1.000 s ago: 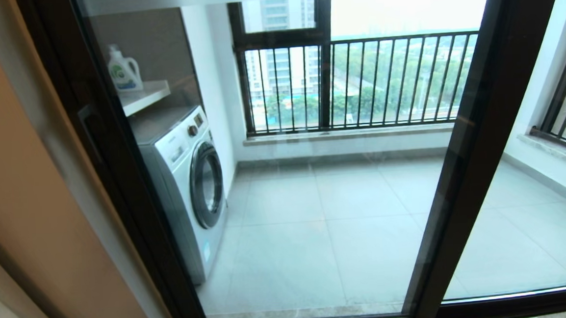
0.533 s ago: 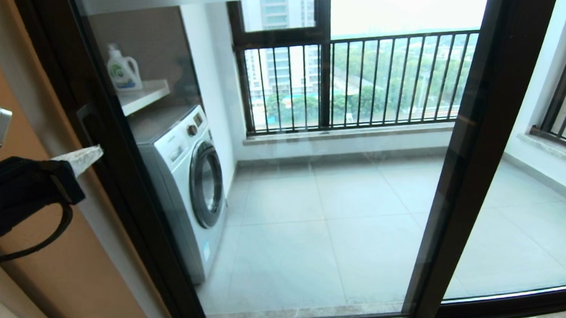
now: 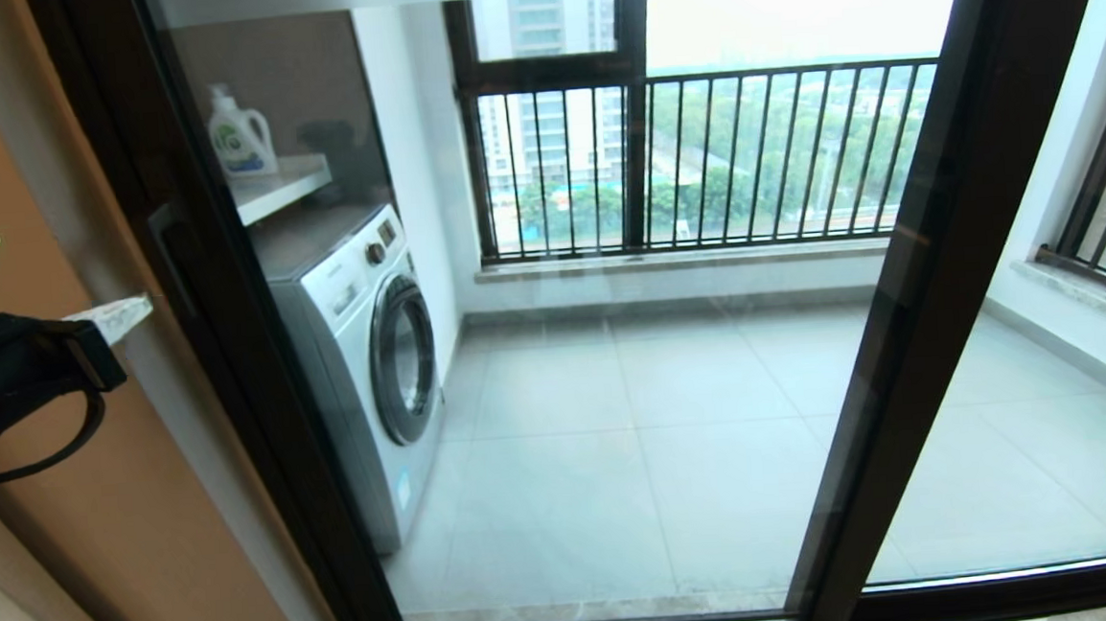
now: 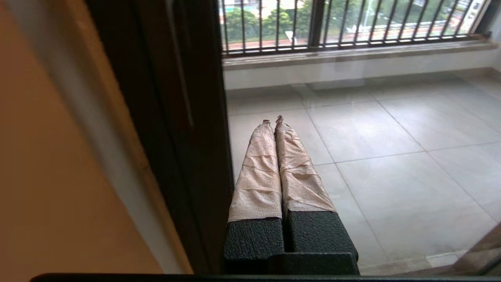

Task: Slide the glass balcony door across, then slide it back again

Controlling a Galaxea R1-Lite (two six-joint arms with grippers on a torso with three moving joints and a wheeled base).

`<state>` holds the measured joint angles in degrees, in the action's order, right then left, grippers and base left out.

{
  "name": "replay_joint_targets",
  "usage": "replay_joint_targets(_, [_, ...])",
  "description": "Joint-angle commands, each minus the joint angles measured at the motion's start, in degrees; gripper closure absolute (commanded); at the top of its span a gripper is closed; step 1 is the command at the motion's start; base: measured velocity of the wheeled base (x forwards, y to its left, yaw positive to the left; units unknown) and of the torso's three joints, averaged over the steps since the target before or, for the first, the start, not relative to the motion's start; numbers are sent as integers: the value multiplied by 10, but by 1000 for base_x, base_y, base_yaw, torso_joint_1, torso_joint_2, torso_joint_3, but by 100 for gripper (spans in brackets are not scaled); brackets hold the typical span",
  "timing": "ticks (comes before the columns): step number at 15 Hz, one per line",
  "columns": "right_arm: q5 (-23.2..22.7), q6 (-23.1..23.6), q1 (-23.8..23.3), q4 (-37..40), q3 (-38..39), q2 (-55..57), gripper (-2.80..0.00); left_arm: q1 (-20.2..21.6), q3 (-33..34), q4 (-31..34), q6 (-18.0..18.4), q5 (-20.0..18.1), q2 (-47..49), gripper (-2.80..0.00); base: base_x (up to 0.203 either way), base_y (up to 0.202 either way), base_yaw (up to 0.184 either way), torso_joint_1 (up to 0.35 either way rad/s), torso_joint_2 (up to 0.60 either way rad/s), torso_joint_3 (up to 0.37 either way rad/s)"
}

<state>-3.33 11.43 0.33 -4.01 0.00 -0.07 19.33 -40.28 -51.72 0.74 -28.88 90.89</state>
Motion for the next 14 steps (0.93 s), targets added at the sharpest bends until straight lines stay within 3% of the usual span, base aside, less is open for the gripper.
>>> replay_joint_targets(1, [0, 1, 0, 0, 7, 0, 0, 8, -9, -4, 14, -1, 19, 0, 0, 0, 0, 0, 0, 0])
replay_joint_targets(8, [-1, 1, 0, 0, 7, 1, 0, 4, -74, -4, 85, 5, 110, 0, 0, 0, 0, 0, 0, 0])
replay_joint_targets(14, [0, 1, 0, 0, 7, 1, 0, 17, -151, -4, 93, 15, 162, 0, 0, 0, 0, 0, 0, 0])
